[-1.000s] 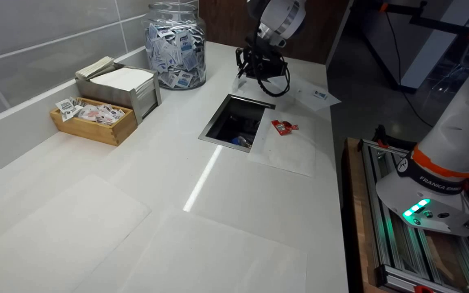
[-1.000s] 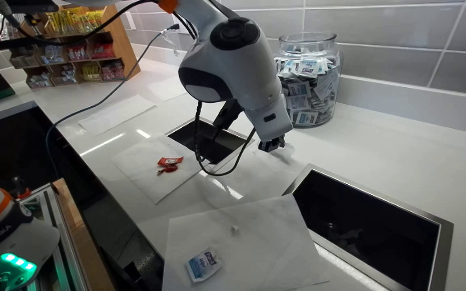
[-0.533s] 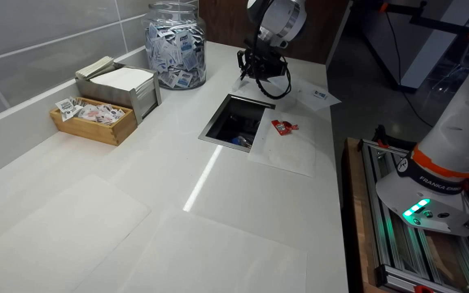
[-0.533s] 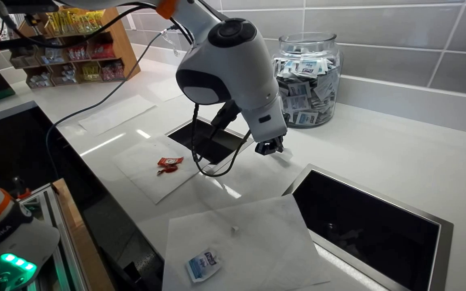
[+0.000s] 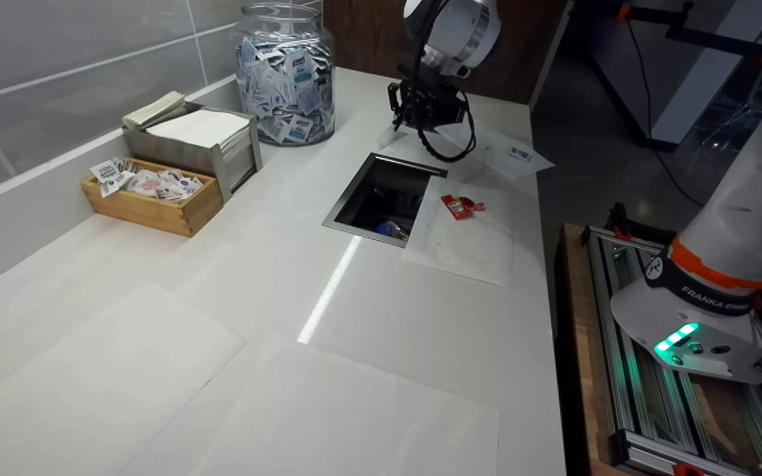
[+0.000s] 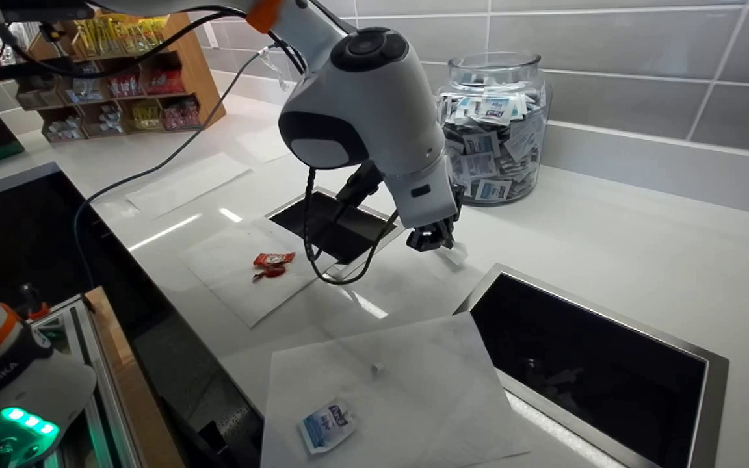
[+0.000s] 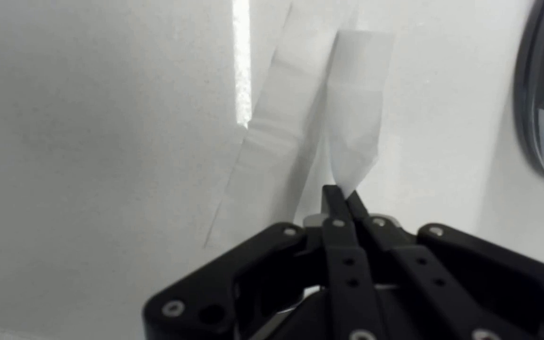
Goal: Fold the square white tissue in half
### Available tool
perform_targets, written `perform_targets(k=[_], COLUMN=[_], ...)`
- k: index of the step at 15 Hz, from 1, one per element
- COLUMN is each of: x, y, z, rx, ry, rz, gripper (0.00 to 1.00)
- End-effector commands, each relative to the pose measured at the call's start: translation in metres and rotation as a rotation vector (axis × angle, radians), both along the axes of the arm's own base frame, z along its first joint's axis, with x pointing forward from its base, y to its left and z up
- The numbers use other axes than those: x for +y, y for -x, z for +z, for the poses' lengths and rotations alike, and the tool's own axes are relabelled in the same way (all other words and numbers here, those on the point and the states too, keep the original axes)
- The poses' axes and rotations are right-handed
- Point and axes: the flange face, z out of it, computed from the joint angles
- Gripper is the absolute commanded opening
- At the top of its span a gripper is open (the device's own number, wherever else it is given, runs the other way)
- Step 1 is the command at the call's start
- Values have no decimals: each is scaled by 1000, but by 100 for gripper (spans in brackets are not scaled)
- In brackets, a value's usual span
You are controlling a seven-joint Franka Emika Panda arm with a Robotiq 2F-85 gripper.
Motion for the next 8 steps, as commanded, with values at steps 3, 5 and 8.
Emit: perform_targets(k=[3,5,8], x=[9,12,16], y=[12,12,14], z=[-3,-2,0], rx=[49,52,63], ry=[21,19,22], rz=[-7,19,33], gripper=[0,26,43])
